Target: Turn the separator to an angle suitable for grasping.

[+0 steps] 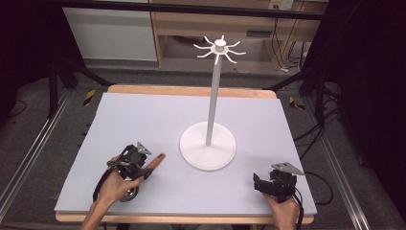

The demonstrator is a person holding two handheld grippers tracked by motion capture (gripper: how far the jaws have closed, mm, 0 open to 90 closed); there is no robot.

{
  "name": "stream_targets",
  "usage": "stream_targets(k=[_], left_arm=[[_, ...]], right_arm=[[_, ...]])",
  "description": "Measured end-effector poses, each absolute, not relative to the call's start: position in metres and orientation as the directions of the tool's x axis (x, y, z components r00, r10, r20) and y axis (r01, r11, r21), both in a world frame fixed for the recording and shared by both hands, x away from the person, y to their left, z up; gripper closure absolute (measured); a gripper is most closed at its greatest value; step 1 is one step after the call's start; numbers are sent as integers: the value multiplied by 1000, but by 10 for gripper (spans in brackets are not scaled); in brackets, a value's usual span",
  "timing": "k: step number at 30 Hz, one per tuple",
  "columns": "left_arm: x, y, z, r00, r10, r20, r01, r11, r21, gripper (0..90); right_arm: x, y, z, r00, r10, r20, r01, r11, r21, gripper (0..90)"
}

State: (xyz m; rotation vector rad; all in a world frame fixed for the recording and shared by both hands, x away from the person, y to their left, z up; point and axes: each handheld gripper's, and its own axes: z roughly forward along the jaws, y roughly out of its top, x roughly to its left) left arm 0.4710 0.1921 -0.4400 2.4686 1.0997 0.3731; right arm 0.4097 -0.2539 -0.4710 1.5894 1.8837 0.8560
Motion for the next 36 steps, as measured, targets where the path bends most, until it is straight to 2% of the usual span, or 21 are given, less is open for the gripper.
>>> stream_targets(k=[7,25,36], left_arm=[[481,185,-440,664,744,71,648,-621,441,551],[496,176,-449,671,740,49,665,-630,401,644],[498,176,-451,664,747,35,679,-622,390,647]], right_arm=[[410,-255,-471,-168,986,14,656,101,748,104],[411,-255,-472,-176,984,18,663,104,741,104],[412,-255,-472,-180,983,17,666,110,738,105]])
